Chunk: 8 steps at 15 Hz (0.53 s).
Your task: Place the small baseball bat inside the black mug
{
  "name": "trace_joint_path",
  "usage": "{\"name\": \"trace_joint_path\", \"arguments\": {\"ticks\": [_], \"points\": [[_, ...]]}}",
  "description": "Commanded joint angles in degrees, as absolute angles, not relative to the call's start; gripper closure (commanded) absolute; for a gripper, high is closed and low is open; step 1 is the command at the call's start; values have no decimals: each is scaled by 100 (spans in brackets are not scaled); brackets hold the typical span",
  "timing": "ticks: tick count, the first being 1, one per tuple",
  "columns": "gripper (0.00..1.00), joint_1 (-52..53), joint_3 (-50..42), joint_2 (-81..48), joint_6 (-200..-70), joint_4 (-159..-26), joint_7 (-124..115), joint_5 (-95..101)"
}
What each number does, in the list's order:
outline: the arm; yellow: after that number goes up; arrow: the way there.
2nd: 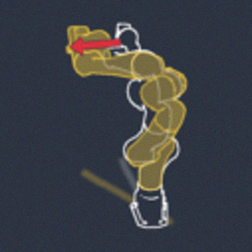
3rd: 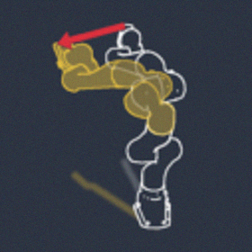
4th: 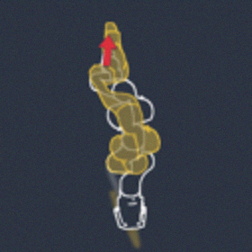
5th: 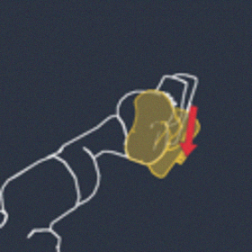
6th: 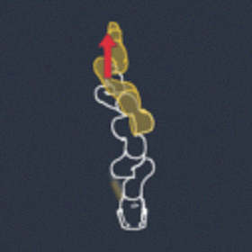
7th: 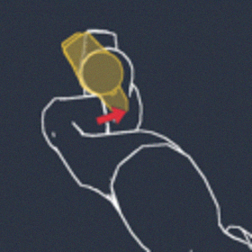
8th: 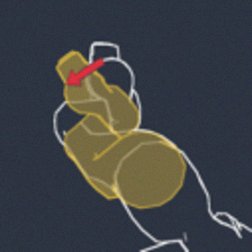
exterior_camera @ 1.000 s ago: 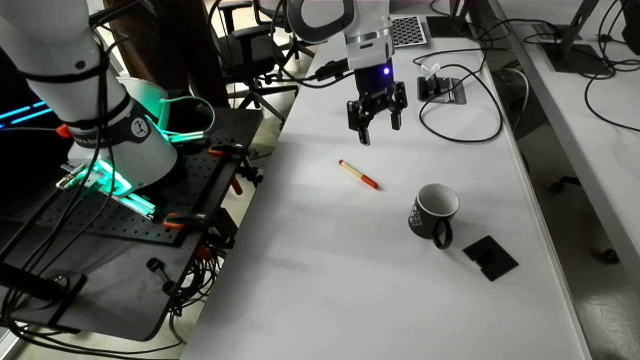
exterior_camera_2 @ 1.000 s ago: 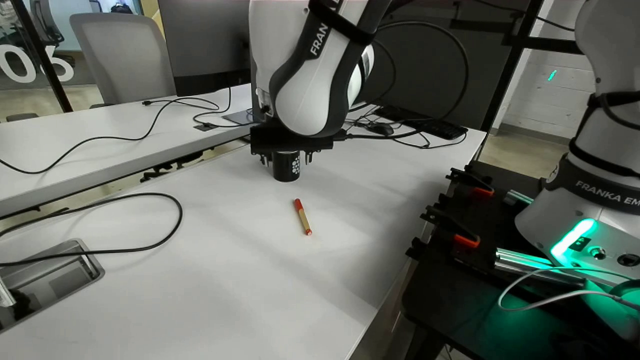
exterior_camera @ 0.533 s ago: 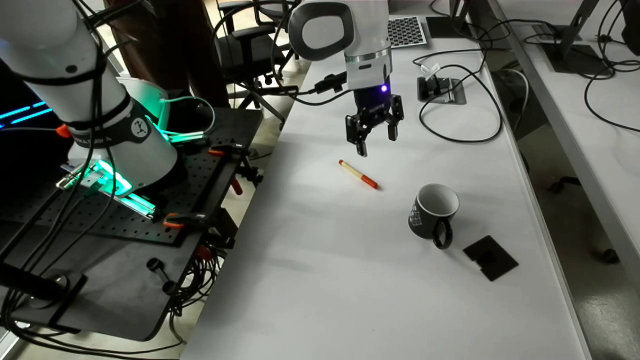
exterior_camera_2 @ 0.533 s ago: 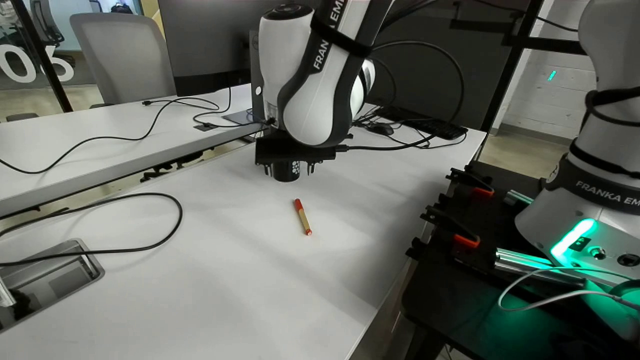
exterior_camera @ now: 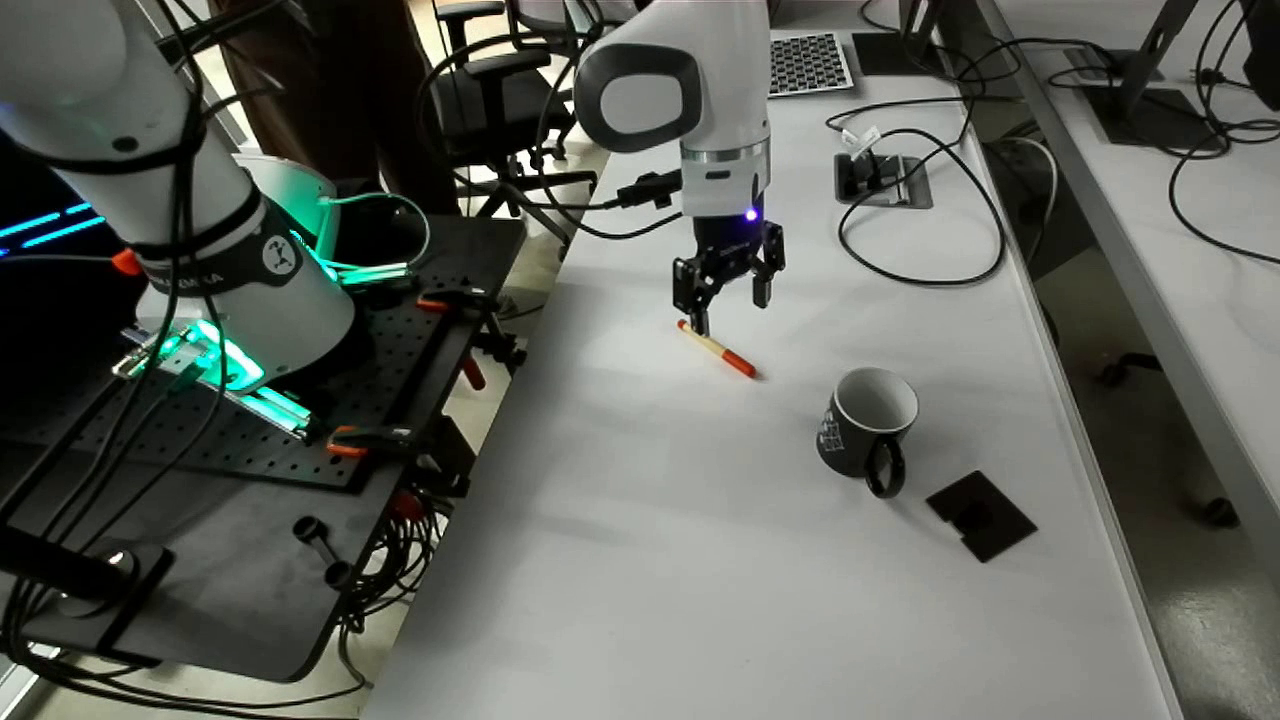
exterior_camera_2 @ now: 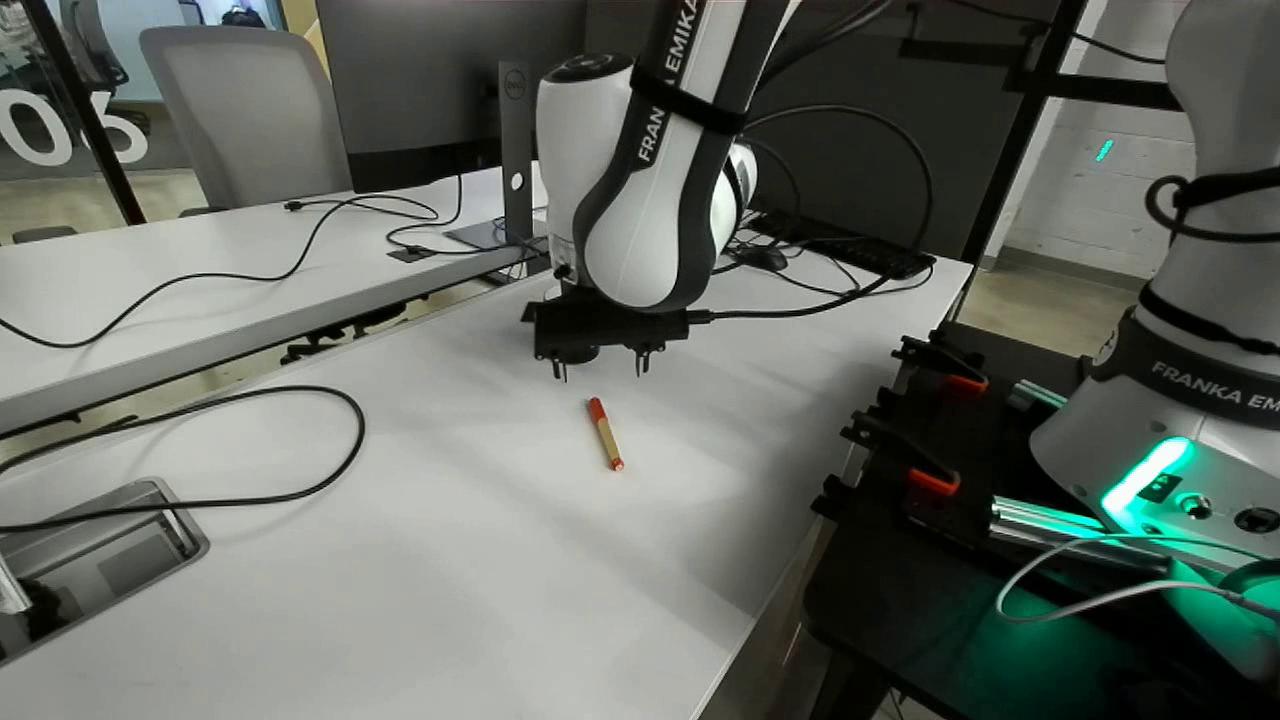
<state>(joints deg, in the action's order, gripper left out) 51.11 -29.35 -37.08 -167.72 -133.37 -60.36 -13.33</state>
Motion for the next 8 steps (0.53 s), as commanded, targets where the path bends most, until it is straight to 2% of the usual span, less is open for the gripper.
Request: {"name": "trace_joint_path", "arguments": {"ticks": [1,8], "points": [[0,4591,-2464,-3743,-16584,-13185,-6060,-1045],[0,4301,-2352,-3988,-16403,-12893,-6293,-691]]}}
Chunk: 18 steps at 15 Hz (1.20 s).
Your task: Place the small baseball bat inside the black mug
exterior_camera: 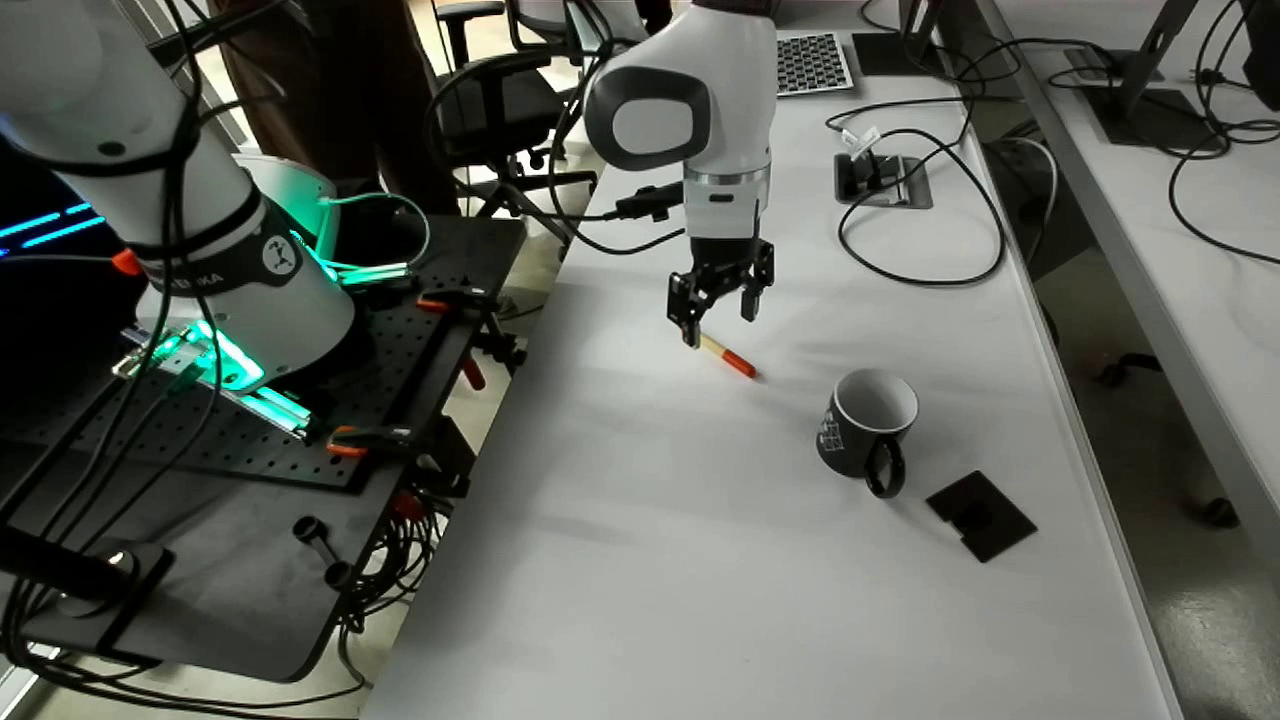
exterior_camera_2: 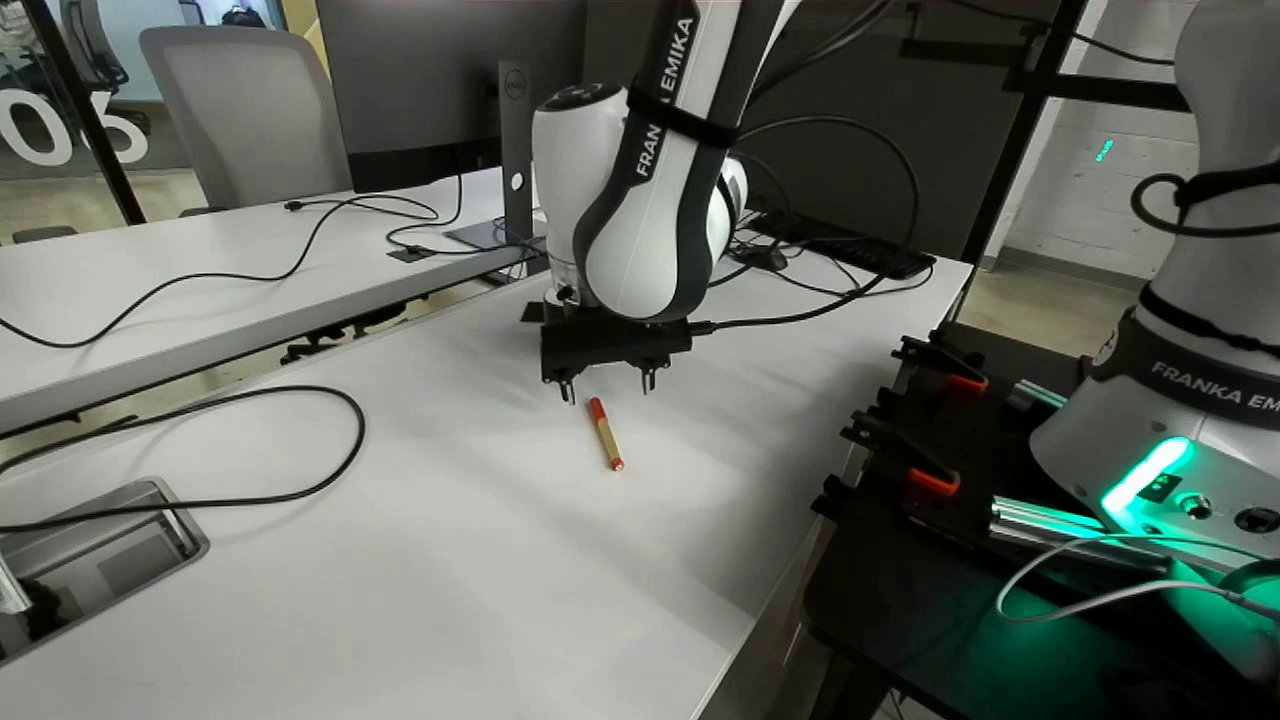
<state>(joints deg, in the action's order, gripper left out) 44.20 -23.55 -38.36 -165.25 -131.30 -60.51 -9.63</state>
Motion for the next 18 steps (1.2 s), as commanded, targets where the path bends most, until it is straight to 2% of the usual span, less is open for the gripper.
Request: {"name": "trace_joint_path", "arguments": {"ticks": [1,13,18], "points": [[0,4268,-2348,-4030,-16384,-12832,-6309,-657],[0,3855,-2028,-4149,-16339,-12624,-6300,-499],[0,3329,-1465,-4244,-16691,-12564,-5989,-614]]}}
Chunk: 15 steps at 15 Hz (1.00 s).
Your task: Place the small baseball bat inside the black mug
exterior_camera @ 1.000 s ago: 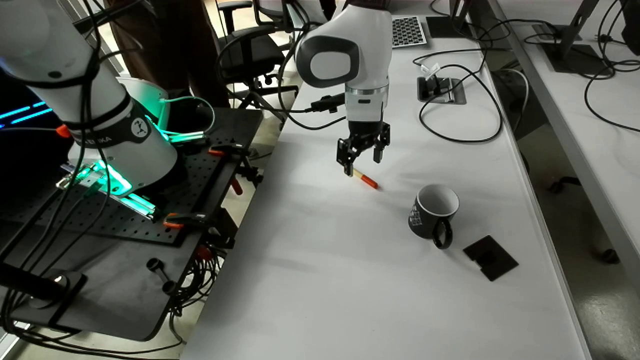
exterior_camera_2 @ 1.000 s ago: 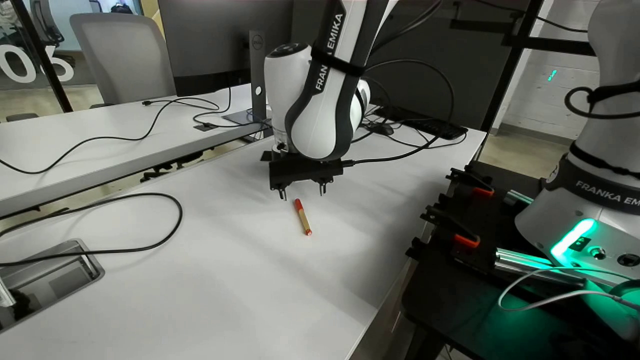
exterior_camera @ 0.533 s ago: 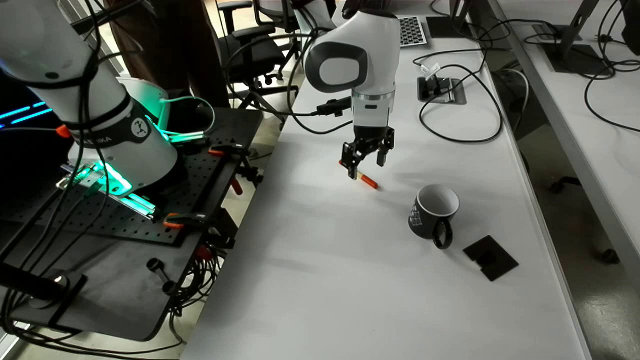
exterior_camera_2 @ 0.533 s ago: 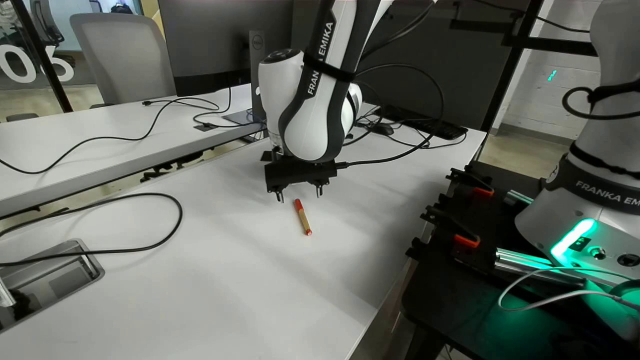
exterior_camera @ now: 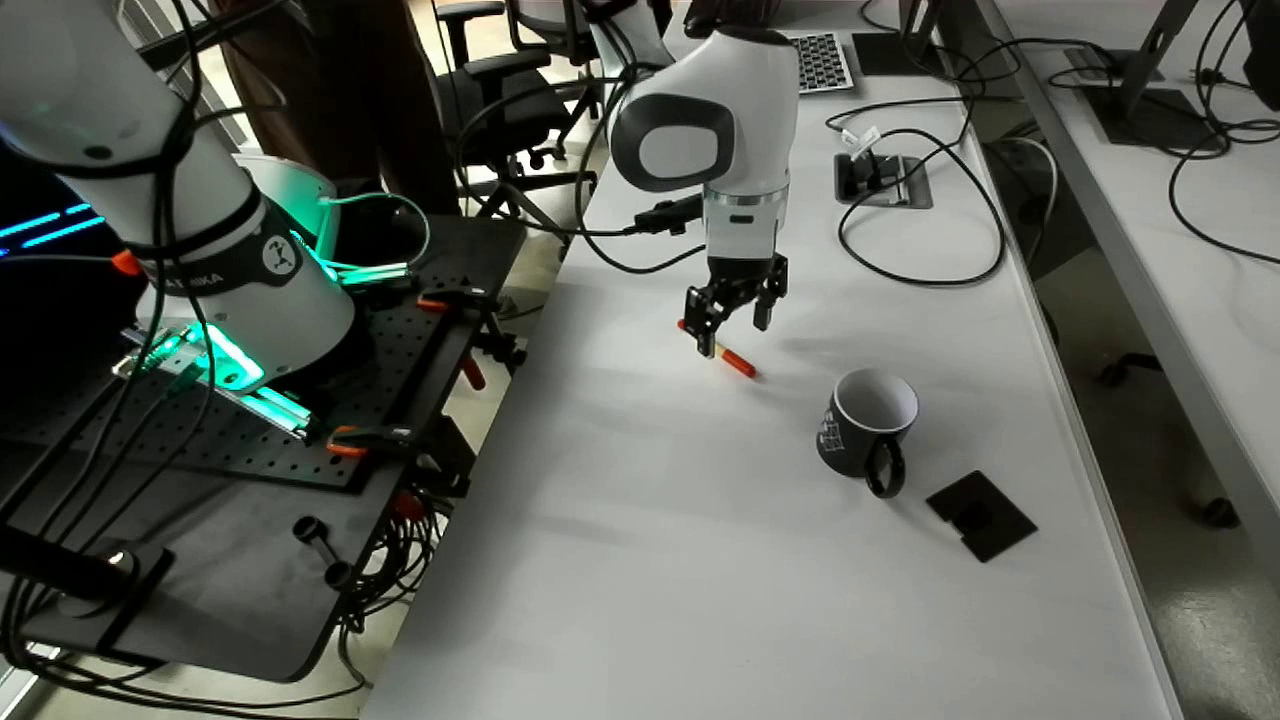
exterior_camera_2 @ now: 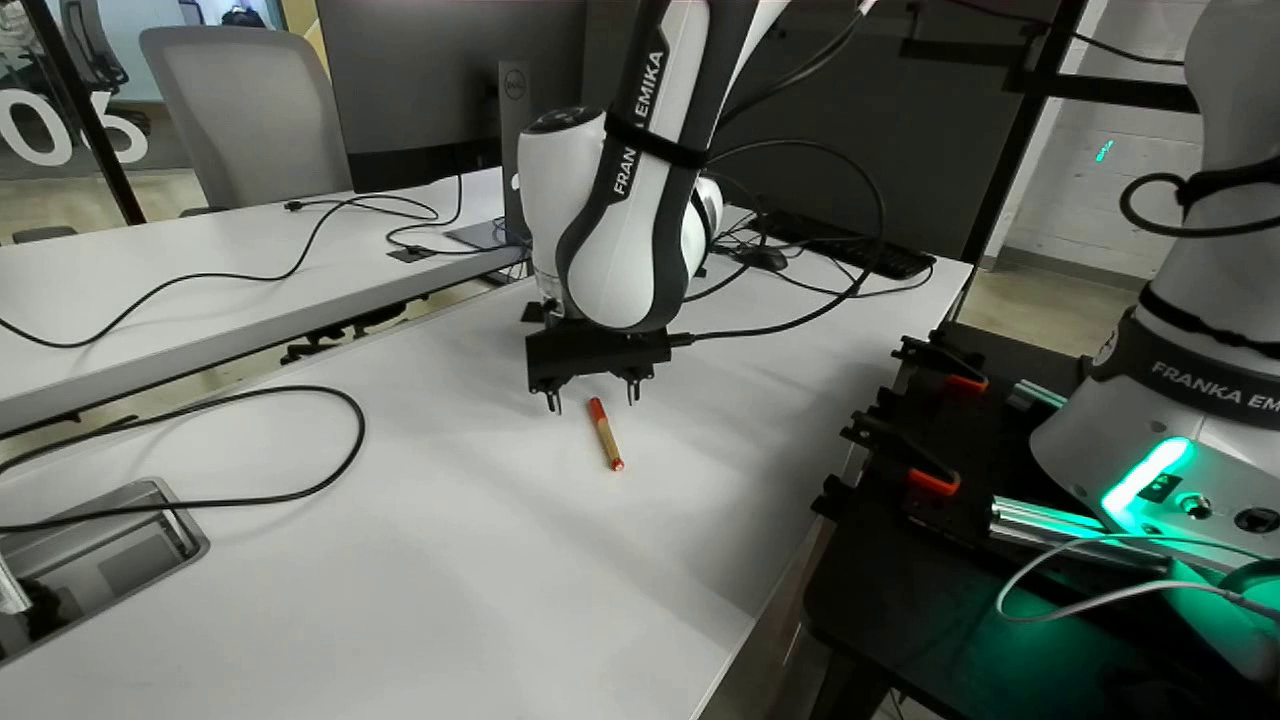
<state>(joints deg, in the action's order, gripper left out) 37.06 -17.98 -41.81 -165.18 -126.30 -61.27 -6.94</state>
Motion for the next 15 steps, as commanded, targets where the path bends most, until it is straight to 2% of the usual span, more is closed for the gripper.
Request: {"name": "trace_joint_path", "arguments": {"ticks": [1,8,15], "points": [[0,3250,-1386,-4264,-16705,-12552,-5966,-620],[0,3458,-1844,-4368,-16515,-12605,-6326,-492],[0,3364,-1770,-4437,-16512,-12550,-6231,-478]]}}
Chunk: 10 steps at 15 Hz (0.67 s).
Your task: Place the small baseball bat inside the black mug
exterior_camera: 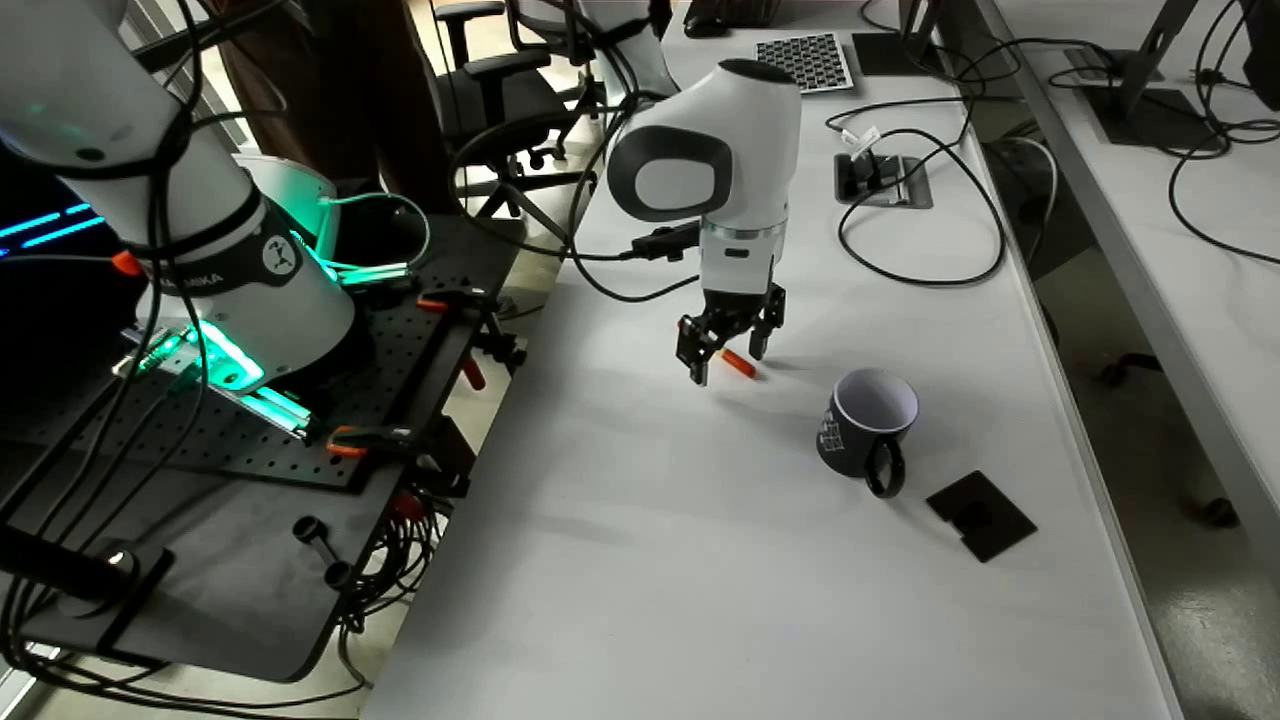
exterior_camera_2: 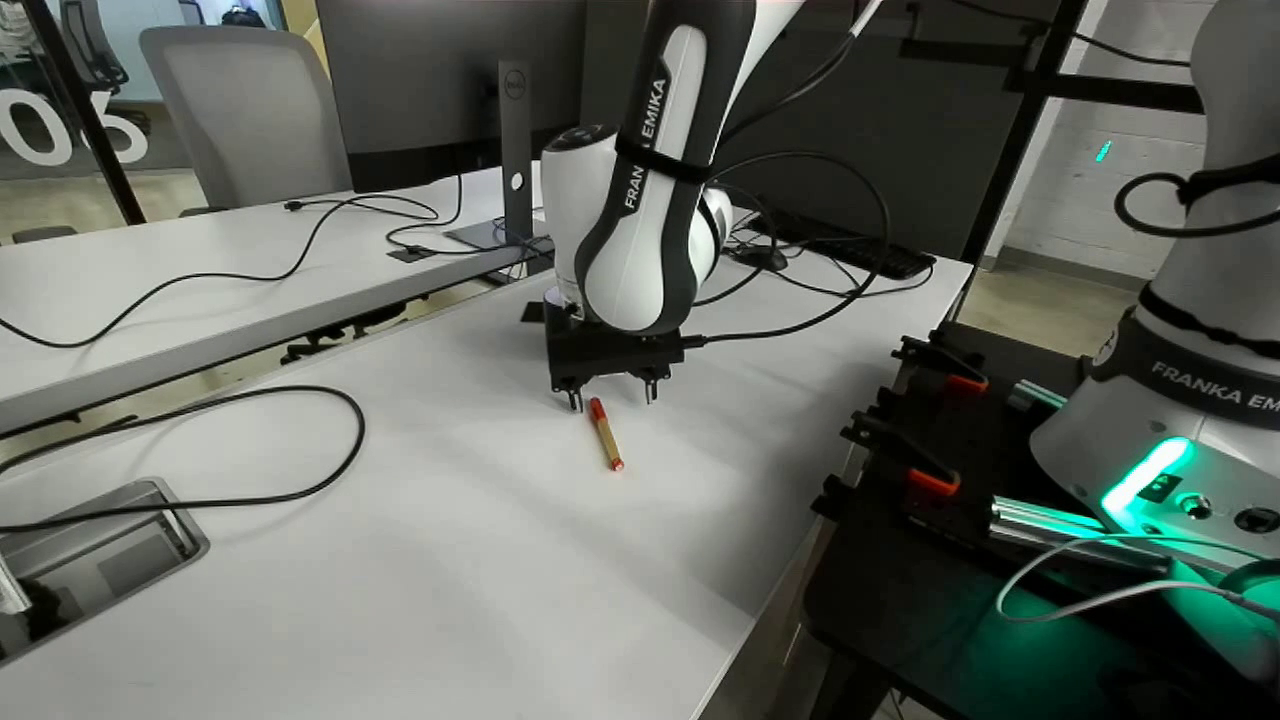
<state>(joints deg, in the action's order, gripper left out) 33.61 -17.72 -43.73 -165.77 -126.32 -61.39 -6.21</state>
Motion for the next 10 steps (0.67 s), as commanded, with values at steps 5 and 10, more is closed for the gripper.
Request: {"name": "trace_joint_path", "arguments": {"ticks": [5,10], "points": [[0,3258,-1607,-4411,-16524,-12528,-6121,-490],[0,3240,-1544,-4418,-16464,-12466,-6097,-474]]}}
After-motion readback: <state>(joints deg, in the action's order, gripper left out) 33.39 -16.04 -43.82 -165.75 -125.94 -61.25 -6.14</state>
